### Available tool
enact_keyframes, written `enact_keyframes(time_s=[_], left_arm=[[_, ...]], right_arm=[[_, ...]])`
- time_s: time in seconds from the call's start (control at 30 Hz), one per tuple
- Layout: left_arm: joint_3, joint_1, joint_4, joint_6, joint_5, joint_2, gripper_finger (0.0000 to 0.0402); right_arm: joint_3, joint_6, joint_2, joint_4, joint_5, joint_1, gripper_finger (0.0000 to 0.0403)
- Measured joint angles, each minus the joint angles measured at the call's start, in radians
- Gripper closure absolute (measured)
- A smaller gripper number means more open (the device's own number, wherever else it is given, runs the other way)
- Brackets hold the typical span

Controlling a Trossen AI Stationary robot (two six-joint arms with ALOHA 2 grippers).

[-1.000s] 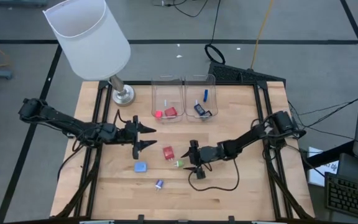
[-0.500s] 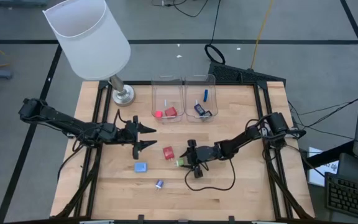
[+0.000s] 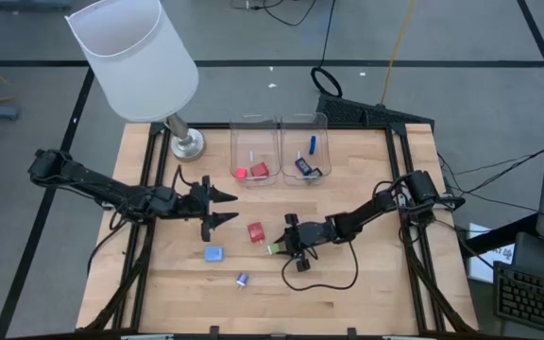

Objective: Pick & Place Office items
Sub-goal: Put the green charger adapter into the left transparent bin

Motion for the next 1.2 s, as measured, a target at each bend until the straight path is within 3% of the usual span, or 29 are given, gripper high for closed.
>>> enact_keyframes(time_s=[0.3,0.63,0.93,1.2], left_arm=[[0.0,-0.003,0.067,-0.09,0.013,0.0,0.0162],[0.001,-0.003,0.122,-0.224,0.008,0.119,0.0162],[0.001,0.002,0.333,-0.312,-0.015,0.318,0.0162],[0.001,0.027,0.439,-0.396,-0.053,0.407,0.0162]], right_arm=[[-0.001,-0.085,-0.046,-0.04,-0.005,-0.003,0.0272],[-0.001,-0.157,-0.245,-0.274,0.22,0.018,0.0272],[-0.001,-0.187,-0.406,-0.454,0.441,0.059,0.0272],[-0.001,-0.214,-0.445,-0.438,0.567,0.083,0.0272]])
